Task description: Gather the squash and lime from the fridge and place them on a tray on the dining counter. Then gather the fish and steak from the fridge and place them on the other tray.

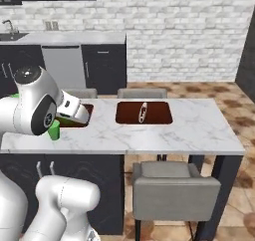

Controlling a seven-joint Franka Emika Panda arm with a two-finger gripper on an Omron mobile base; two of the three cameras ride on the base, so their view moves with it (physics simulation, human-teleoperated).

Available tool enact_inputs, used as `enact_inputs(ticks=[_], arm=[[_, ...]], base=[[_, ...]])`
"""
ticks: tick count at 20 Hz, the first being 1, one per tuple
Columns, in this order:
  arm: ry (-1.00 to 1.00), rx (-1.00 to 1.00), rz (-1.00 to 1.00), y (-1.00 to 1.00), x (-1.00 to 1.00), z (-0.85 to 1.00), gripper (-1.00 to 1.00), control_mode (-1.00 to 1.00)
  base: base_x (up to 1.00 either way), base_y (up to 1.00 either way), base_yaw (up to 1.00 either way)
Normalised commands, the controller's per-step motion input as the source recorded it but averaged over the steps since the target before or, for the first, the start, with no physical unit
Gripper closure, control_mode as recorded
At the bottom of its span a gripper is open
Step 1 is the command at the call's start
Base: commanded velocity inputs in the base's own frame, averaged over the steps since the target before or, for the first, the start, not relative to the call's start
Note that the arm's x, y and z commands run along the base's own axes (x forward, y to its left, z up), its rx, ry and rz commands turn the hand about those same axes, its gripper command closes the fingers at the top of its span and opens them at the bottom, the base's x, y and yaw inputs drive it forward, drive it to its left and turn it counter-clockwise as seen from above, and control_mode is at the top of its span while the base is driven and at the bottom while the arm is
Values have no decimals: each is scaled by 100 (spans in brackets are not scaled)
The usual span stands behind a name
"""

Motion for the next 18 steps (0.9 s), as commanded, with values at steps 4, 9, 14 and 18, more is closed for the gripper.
enact_inputs(ticks=[4, 9, 14, 18], arm=[[0, 0, 0, 0, 0, 0, 100, 100], [0, 0, 0, 0, 0, 0, 100, 100], [0, 1, 19, -52, 39, -1, 100, -100], [0, 2, 16, -63, 86, -6, 100, -100]], base=[[49, -38, 40], [44, -42, 33], [7, -10, 5], [0, 0, 0]])
